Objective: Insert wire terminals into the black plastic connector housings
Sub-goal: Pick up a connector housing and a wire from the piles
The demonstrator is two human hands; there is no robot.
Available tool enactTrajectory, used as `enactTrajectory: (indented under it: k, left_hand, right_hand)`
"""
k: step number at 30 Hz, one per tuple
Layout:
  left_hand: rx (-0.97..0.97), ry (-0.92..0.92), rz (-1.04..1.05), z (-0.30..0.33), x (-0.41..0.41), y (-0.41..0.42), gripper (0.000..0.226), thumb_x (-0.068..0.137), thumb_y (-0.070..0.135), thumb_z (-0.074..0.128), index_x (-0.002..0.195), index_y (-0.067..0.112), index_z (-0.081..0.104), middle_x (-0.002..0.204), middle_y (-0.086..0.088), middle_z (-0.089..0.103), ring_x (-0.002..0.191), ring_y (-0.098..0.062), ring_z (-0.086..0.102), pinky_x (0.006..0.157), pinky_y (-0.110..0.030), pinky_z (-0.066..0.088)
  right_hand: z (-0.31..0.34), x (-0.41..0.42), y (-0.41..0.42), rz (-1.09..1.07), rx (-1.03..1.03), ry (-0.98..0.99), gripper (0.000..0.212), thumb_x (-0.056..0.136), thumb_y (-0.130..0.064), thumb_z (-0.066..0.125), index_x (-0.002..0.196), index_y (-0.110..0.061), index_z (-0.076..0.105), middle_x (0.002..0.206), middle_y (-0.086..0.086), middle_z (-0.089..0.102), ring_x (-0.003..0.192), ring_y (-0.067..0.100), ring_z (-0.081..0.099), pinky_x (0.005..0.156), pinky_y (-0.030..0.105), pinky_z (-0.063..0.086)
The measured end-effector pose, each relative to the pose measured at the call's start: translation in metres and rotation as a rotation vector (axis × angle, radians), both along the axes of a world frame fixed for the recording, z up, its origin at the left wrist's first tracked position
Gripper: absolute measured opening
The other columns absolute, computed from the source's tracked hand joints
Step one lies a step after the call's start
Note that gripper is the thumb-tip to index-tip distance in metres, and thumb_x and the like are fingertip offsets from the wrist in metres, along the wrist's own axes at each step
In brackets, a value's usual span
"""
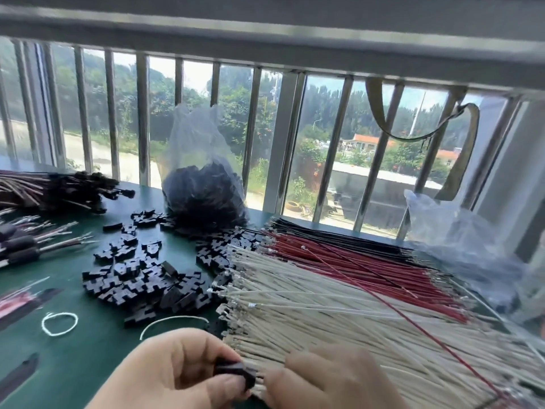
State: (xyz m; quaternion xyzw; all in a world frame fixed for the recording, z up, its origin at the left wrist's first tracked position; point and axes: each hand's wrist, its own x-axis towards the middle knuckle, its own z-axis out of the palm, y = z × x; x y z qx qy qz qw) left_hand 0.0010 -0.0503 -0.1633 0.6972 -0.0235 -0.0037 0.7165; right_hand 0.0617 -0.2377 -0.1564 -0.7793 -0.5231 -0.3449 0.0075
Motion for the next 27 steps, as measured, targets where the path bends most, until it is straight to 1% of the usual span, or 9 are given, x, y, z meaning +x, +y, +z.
enactTrajectory:
  k: [3, 7, 11, 15, 17, 19, 22, 25, 27]
  left_hand:
    - [0.005, 0.012, -0.010, -0.001, 0.000, -0.005, 0.065, 0.019, 0.034, 0.095, 0.076, 0.011, 0.076, 0.078, -0.020, 0.073, 0.072, -0.029, 0.073, 0.057, -0.019, 0.055]
    - [0.043, 0.003, 0.023, 0.003, 0.005, -0.006, 0.026, 0.052, 0.020, 0.085, 0.075, 0.019, 0.074, 0.070, -0.018, 0.072, 0.052, -0.025, 0.068, 0.047, -0.024, 0.052]
    - [0.037, 0.050, 0.075, -0.007, 0.011, 0.001, 0.019, 0.058, 0.027, 0.075, 0.070, 0.012, 0.072, 0.068, -0.017, 0.072, 0.043, -0.018, 0.059, 0.042, -0.019, 0.045]
    - [0.013, 0.070, 0.094, -0.017, 0.011, 0.004, 0.007, 0.079, 0.011, 0.069, 0.075, 0.007, 0.067, 0.069, -0.016, 0.072, 0.042, -0.016, 0.058, 0.043, -0.018, 0.044]
    - [0.008, 0.074, 0.098, -0.017, 0.010, 0.004, 0.006, 0.082, 0.009, 0.066, 0.078, 0.005, 0.066, 0.070, -0.014, 0.072, 0.042, -0.016, 0.058, 0.043, -0.018, 0.044]
    - [0.024, 0.075, 0.085, -0.018, 0.010, 0.004, 0.005, 0.083, 0.009, 0.066, 0.079, 0.006, 0.066, 0.070, -0.012, 0.073, 0.043, -0.015, 0.059, 0.044, -0.017, 0.045]
    - [0.071, 0.062, 0.057, -0.018, 0.011, 0.003, 0.004, 0.083, 0.010, 0.067, 0.081, 0.007, 0.064, 0.070, -0.010, 0.073, 0.045, -0.015, 0.060, 0.047, -0.018, 0.045]
    - [0.087, 0.048, 0.065, -0.020, 0.011, 0.003, 0.005, 0.083, 0.010, 0.068, 0.080, 0.010, 0.064, 0.071, -0.009, 0.074, 0.047, -0.015, 0.061, 0.049, -0.018, 0.045]
    - [0.076, 0.041, 0.074, -0.021, 0.011, 0.004, 0.005, 0.083, 0.008, 0.067, 0.080, 0.009, 0.064, 0.071, -0.010, 0.074, 0.046, -0.015, 0.061, 0.048, -0.019, 0.045]
  right_hand:
    - [-0.003, 0.000, -0.001, -0.004, -0.013, 0.056, 0.038, 0.094, -0.038, 0.044, 0.059, -0.028, 0.055, 0.049, -0.008, 0.033, 0.042, 0.003, 0.030, 0.035, 0.017, 0.030]
    - [0.003, 0.003, -0.004, 0.037, 0.048, 0.369, 0.026, 0.088, -0.030, 0.049, 0.063, -0.024, 0.055, 0.054, -0.009, 0.045, 0.045, 0.006, 0.039, 0.039, 0.023, 0.036]
    - [0.009, 0.013, -0.006, -0.104, -0.057, 0.876, 0.019, 0.091, -0.048, 0.050, 0.089, -0.031, 0.059, 0.073, -0.008, 0.059, 0.064, 0.005, 0.053, 0.064, 0.031, 0.050]
    - [0.023, 0.024, -0.017, -0.151, -0.126, 1.229, 0.024, 0.082, -0.061, 0.056, 0.084, -0.042, 0.070, 0.062, -0.006, 0.053, 0.058, 0.004, 0.044, 0.060, 0.024, 0.043]
    - [0.032, 0.026, -0.026, -0.167, -0.172, 1.250, 0.037, 0.078, -0.068, 0.054, 0.088, -0.037, 0.071, 0.064, -0.004, 0.058, 0.059, 0.009, 0.050, 0.063, 0.029, 0.049]
    - [0.036, 0.035, -0.033, -0.178, -0.011, 1.162, 0.038, 0.075, -0.070, 0.051, 0.088, -0.039, 0.070, 0.074, -0.011, 0.068, 0.070, 0.013, 0.064, 0.070, 0.033, 0.057]
    - [0.037, 0.069, -0.040, -0.323, 0.318, 0.838, 0.016, 0.080, -0.050, 0.056, 0.080, -0.043, 0.070, 0.073, -0.023, 0.068, 0.069, -0.001, 0.063, 0.053, 0.009, 0.047]
    - [0.035, 0.107, -0.041, -0.513, 0.207, 0.725, 0.010, 0.090, -0.031, 0.060, 0.091, -0.035, 0.069, 0.077, -0.021, 0.064, 0.067, -0.007, 0.057, 0.056, 0.009, 0.041]
    - [0.032, 0.123, -0.039, -0.565, 0.145, 0.730, 0.007, 0.090, -0.033, 0.061, 0.088, -0.034, 0.067, 0.083, -0.020, 0.064, 0.073, -0.004, 0.059, 0.068, 0.021, 0.051]
